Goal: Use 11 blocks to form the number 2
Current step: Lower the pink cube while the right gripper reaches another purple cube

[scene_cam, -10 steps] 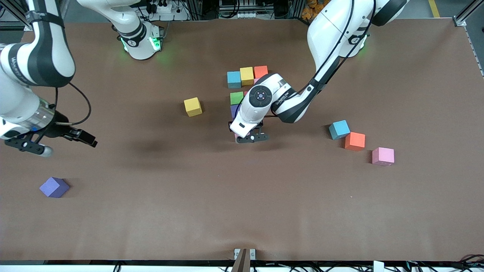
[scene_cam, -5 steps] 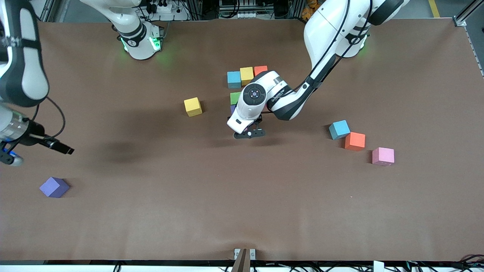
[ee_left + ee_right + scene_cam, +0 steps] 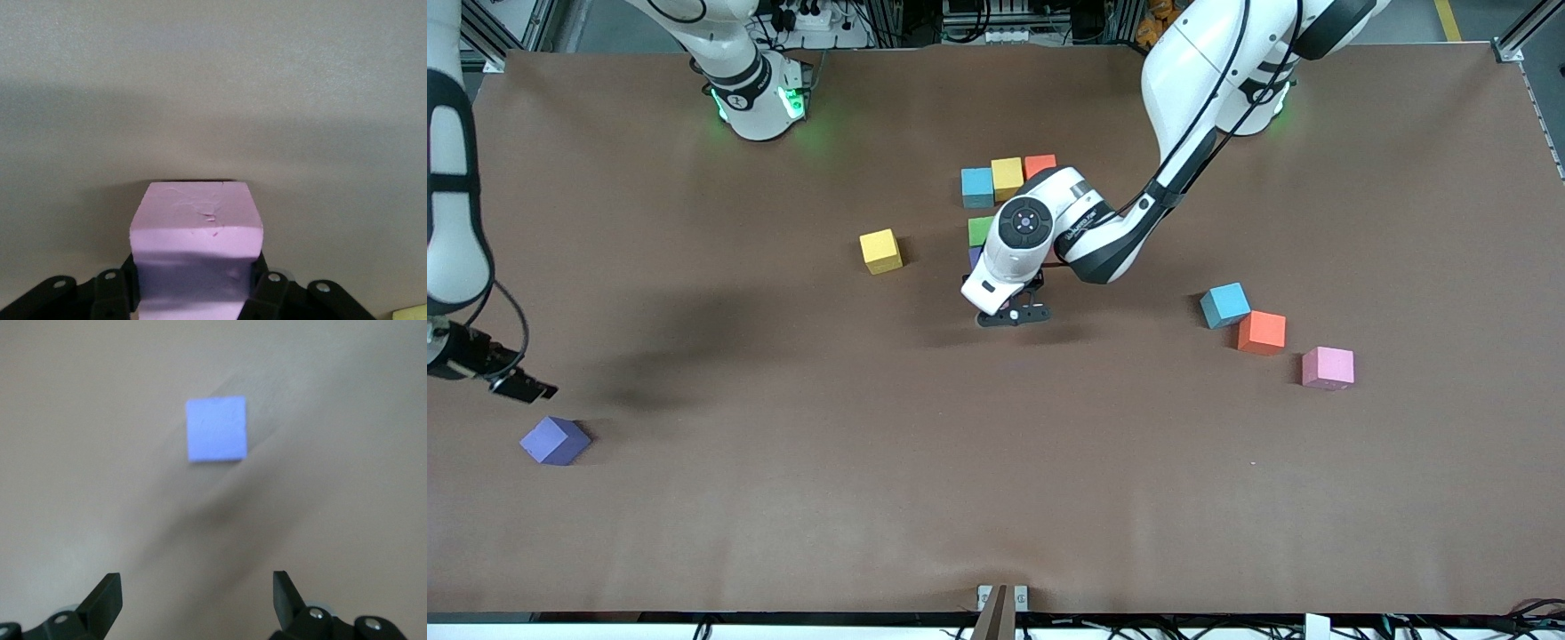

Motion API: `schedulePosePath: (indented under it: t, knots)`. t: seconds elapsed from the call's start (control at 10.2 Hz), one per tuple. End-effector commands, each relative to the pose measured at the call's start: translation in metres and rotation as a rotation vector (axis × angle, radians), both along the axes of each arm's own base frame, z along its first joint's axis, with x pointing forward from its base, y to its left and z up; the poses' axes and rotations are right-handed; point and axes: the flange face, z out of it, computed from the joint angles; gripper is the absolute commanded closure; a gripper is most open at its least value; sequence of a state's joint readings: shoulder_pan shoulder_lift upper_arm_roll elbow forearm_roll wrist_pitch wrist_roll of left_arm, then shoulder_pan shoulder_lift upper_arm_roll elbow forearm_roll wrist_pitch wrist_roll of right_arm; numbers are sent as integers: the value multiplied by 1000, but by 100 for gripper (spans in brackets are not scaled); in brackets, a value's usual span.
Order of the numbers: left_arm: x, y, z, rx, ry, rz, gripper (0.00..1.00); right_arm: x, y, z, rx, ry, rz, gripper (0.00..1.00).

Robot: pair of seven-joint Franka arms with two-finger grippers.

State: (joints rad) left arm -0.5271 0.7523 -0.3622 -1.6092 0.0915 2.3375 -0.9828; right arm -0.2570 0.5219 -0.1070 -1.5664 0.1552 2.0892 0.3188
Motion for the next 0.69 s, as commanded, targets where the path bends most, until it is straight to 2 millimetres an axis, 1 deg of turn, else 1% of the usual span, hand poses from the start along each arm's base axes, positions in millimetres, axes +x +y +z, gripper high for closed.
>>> schedulePosePath:
  t: [0.0, 0.1, 0.2, 0.29, 0.49, 0.59]
  knots:
    - [1, -2, 2, 4, 2, -6, 84, 30, -19, -17, 9, -16, -79, 0]
    - [1, -2, 2, 3, 1, -7, 84, 39, -22, -23, 0, -23, -70, 0]
    - [1, -2, 1, 2, 5, -3, 84, 42, -29, -35, -24, -14, -61, 0]
    - [1, -2, 1, 3, 5, 3, 84, 47, -34, -41, -83, -7, -8, 0]
    - [-4, -6, -5, 7, 15, 4, 84, 57, -40, -57, -140, -45, 40, 0]
    - [-4, -7, -4, 5, 15, 5, 84, 59, -41, -65, -147, -56, 59, 0]
